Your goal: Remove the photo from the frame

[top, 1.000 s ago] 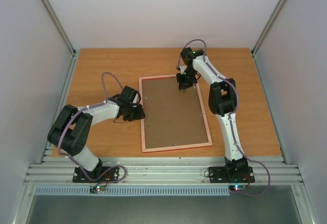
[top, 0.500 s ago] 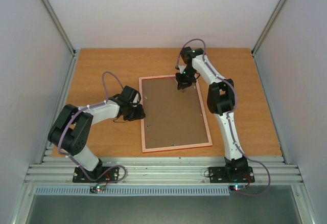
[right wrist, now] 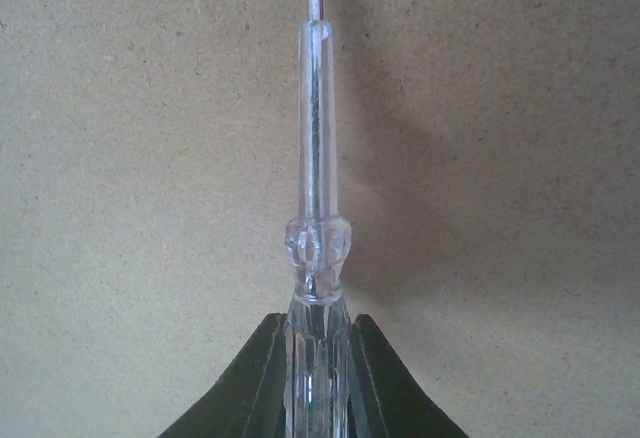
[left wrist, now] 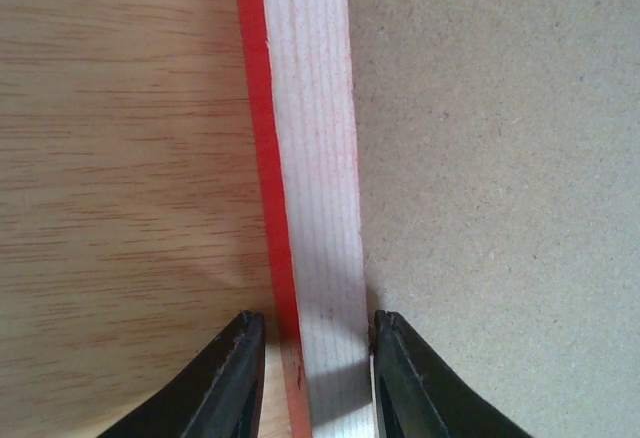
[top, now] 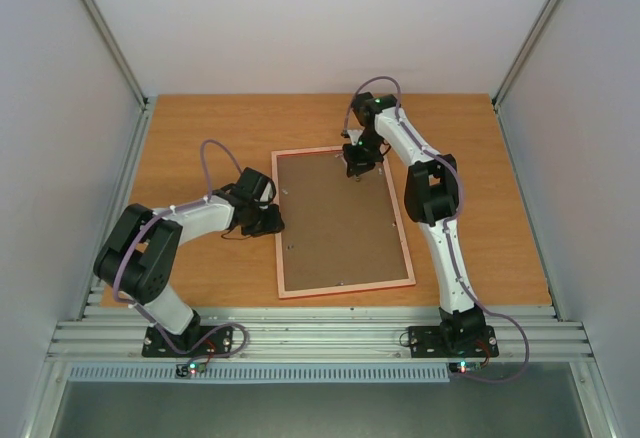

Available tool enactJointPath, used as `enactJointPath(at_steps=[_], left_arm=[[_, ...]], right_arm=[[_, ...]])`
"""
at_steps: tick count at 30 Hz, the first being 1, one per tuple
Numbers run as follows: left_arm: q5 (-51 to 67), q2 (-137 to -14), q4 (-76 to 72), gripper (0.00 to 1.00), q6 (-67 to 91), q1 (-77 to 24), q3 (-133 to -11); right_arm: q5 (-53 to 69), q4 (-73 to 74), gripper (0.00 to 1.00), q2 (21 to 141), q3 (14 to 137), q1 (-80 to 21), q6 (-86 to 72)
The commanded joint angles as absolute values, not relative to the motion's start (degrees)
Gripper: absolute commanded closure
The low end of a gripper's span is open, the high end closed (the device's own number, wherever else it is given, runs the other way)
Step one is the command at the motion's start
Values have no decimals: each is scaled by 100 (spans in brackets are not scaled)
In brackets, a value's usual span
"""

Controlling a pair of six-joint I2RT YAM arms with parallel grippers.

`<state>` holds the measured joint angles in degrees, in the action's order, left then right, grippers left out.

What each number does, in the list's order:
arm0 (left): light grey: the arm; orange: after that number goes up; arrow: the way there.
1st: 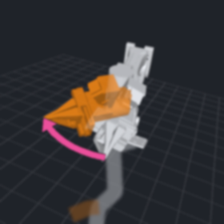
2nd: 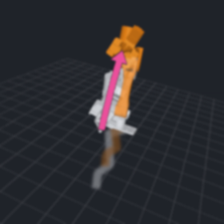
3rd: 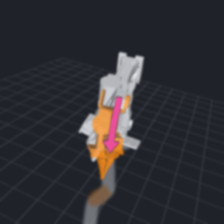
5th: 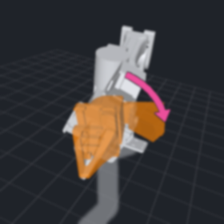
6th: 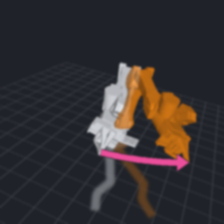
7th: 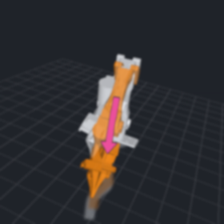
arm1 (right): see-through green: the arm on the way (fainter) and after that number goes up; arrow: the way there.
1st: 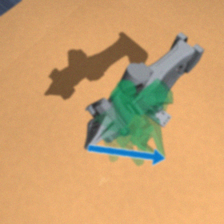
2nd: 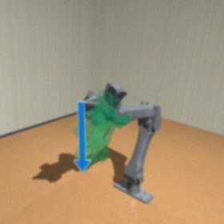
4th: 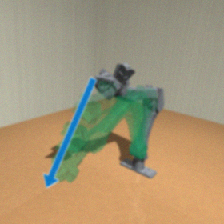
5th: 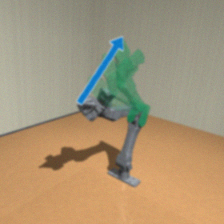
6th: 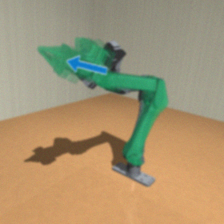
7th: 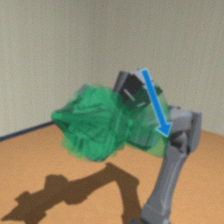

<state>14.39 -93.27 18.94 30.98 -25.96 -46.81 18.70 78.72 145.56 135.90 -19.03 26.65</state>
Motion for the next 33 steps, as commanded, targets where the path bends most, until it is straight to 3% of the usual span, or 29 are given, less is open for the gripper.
enactJointPath(at_steps=[1,22,33], left_arm=[[1267,-9461,2060,67,2998,-2584,-4754],[1222,-9264,2042,66,2997,-2584,-4668],[1223,-8840,2182,57,3012,-2584,-4577]], right_arm=[[1880,8080,99,14436,13694,-1986,2734],[1288,6847,99,11483,9966,-1707,1470],[1260,6859,99,9631,7581,-1705,753]])
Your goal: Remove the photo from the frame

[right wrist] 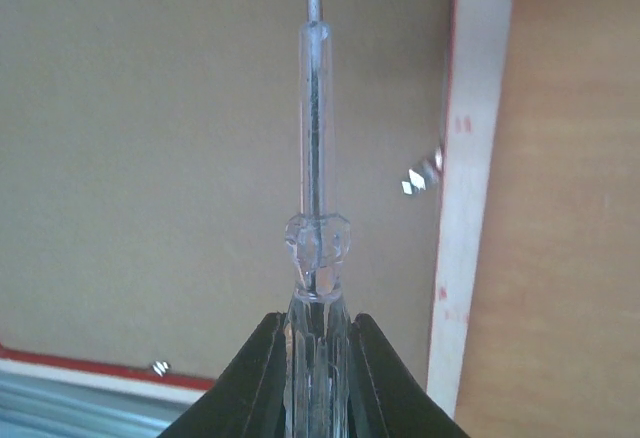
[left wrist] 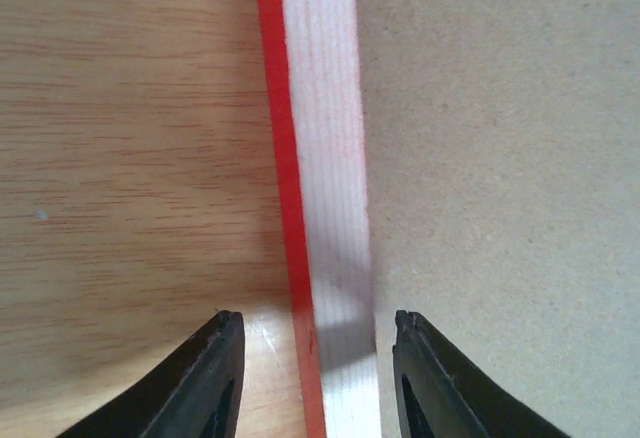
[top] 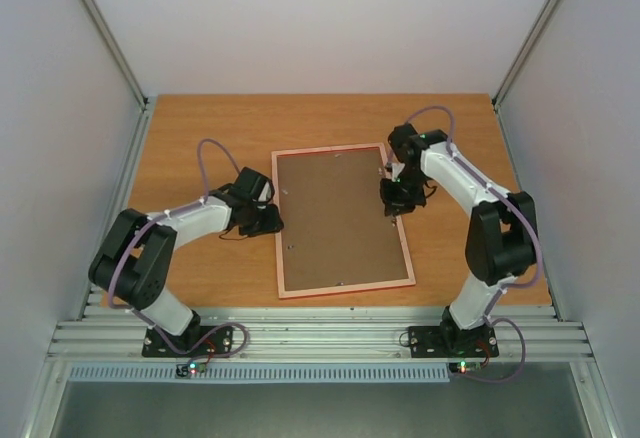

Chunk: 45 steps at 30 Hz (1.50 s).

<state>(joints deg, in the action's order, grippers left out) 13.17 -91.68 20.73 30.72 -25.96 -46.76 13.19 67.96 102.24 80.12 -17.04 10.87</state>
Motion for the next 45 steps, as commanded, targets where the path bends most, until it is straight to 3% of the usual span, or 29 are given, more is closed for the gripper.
enactJointPath(at_steps=[1,17,31,45], left_arm=[[1245,-8773,2183,56,3031,-2584,-4545],[1519,-8583,1837,54,3252,-2637,-4050],[1563,-8784,1742,56,3243,-2636,-4019],[1558,-9003,1636,57,3252,-2637,-4010]], right_arm=[[1334,6868,99,9485,7389,-1705,717],[1396,6619,99,8929,5808,-1714,390],[910,6085,99,9329,5708,-1714,423],[885,5992,99,8859,5708,-1714,422]])
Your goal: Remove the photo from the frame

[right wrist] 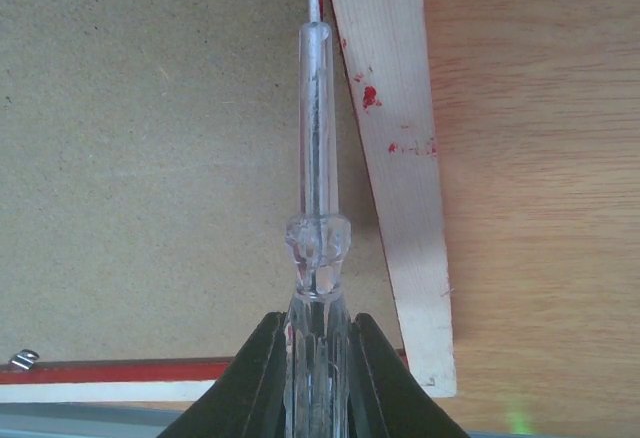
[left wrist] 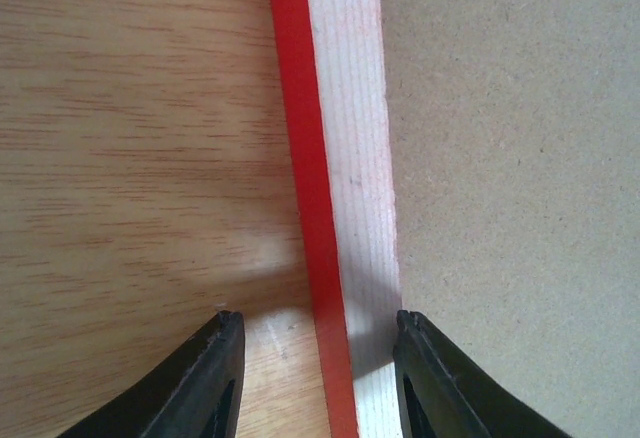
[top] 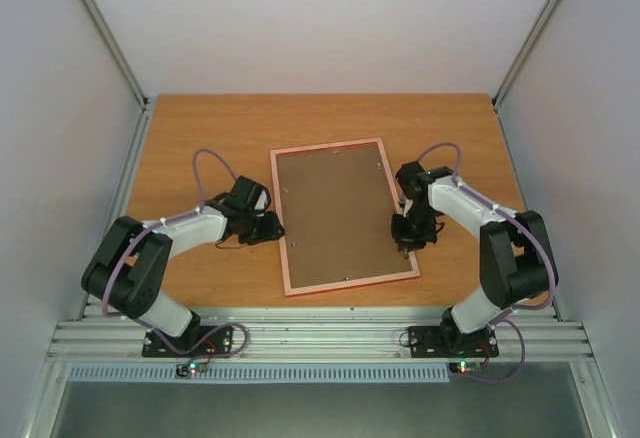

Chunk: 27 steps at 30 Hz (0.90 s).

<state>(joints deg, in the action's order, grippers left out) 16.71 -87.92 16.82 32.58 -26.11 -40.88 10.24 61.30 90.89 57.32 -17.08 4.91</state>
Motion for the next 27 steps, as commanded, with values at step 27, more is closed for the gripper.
enactJointPath(at_steps=[27], left_arm=[[1483,-8882,1762,58,3209,-2637,-4017]], right_arm=[[859,5585,99,9176,5628,-1758,380]])
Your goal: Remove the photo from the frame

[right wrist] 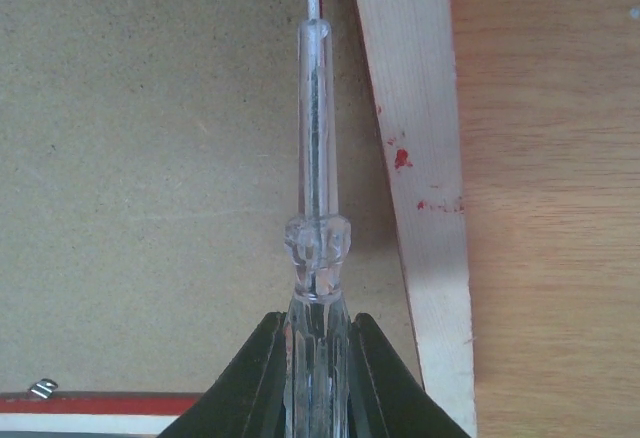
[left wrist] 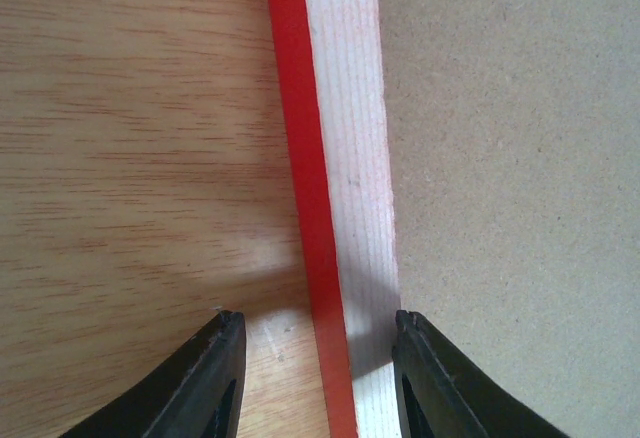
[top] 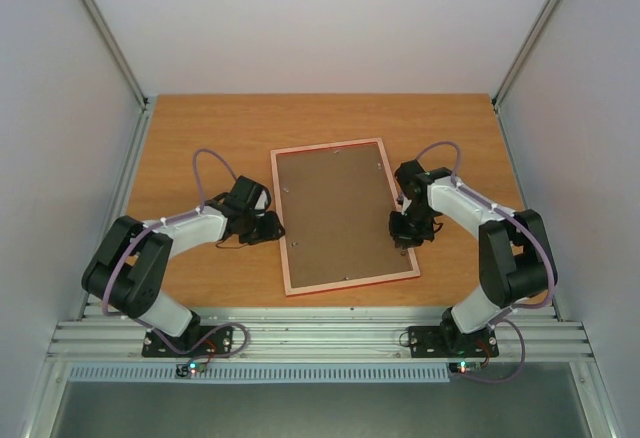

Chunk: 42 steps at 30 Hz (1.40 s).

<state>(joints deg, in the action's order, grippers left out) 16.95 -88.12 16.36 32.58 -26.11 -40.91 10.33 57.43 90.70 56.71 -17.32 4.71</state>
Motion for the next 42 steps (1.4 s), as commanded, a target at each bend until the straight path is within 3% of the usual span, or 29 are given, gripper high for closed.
enactJointPath(at_steps=[1,42], left_arm=[[1485,-8883,1764,58,3202,-2637,-4019],[1349,-8825,1871,58,3182,-2637,-4021]], right_arm=[[834,5563,99,9191,5628,-1758,374],[1651,5455,99,9111,5728,-2039,808]])
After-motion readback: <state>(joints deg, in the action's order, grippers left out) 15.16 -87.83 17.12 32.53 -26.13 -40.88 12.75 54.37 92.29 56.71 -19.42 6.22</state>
